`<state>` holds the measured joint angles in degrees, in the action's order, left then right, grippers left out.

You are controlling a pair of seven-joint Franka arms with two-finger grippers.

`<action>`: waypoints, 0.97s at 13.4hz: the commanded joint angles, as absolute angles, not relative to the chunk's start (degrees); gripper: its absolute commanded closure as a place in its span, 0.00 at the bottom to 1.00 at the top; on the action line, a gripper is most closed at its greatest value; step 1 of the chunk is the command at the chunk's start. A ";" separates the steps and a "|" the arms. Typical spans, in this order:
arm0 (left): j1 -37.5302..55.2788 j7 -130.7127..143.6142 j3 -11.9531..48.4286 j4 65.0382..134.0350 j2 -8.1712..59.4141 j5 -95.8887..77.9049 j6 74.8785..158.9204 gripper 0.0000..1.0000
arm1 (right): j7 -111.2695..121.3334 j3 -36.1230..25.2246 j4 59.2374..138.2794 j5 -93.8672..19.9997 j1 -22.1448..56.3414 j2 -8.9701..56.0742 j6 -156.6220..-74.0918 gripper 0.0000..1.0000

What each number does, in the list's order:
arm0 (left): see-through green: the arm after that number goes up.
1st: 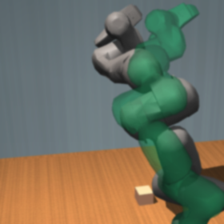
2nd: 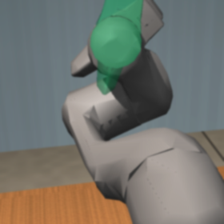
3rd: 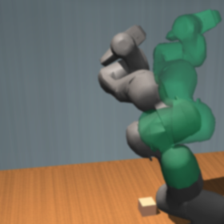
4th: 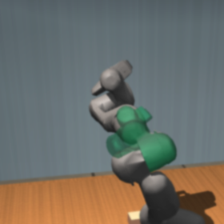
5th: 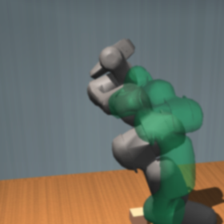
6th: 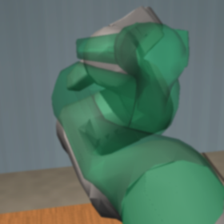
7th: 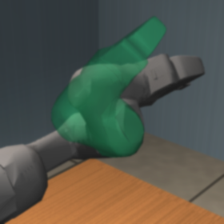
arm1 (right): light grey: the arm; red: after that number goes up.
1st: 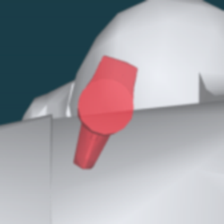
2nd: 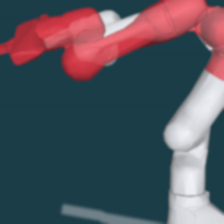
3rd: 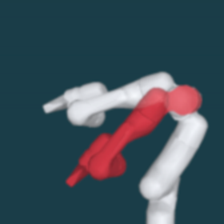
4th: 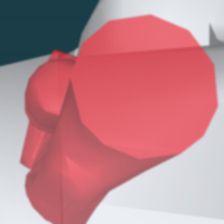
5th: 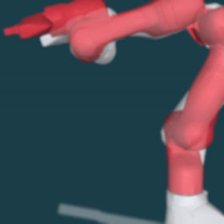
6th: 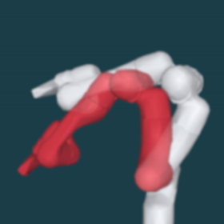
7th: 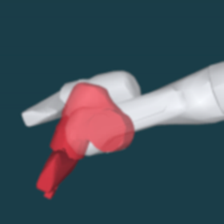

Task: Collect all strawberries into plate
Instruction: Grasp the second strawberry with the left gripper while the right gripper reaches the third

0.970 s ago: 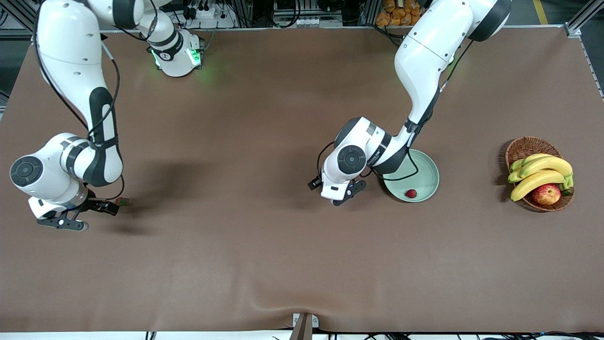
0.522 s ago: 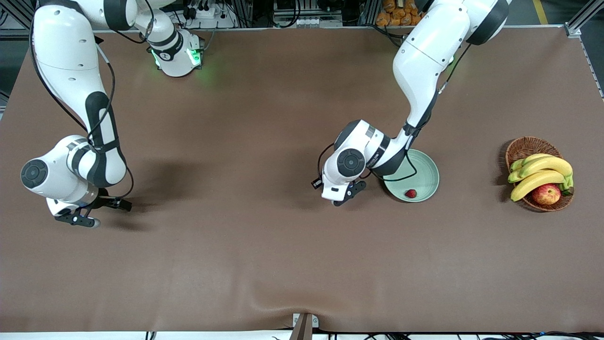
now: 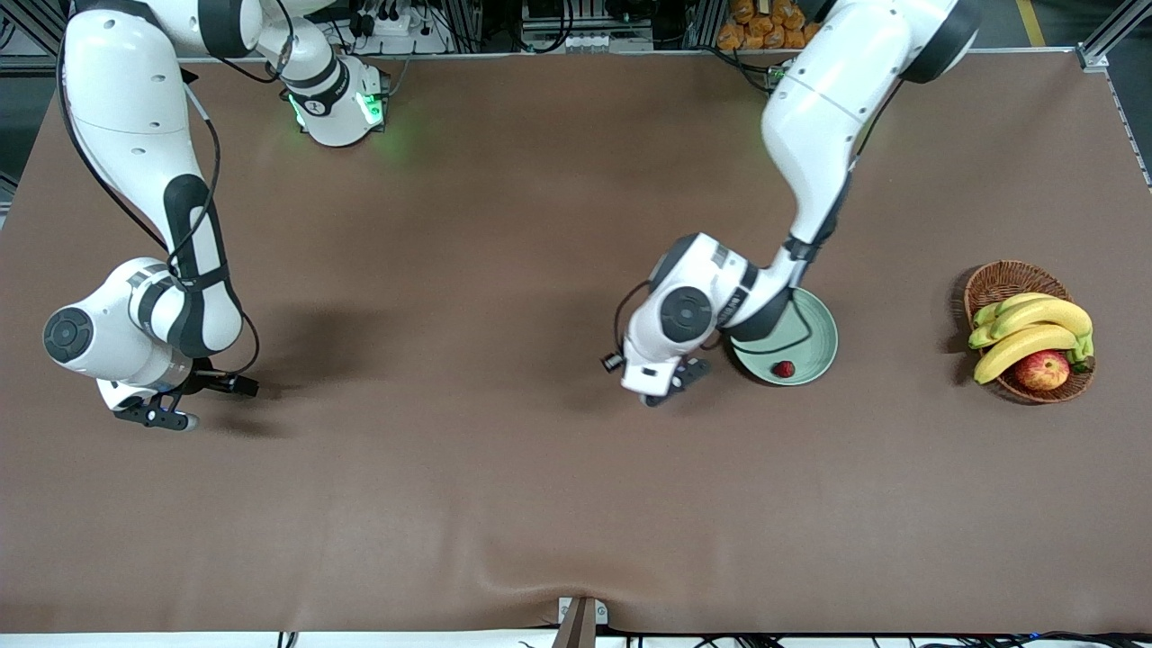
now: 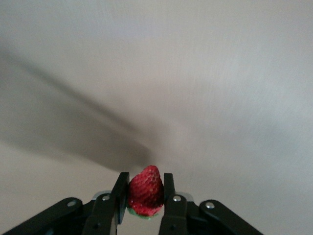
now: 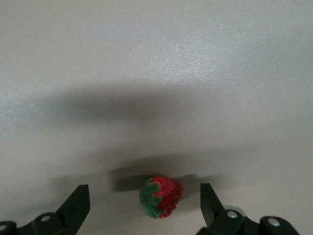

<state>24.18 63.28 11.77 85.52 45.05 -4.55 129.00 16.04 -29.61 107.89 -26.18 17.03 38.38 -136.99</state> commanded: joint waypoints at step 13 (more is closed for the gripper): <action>6.15 24.61 12.39 94.48 37.61 0.35 108.63 0.68 | 17.84 -29.36 108.11 -27.77 17.75 34.20 -136.67 1.00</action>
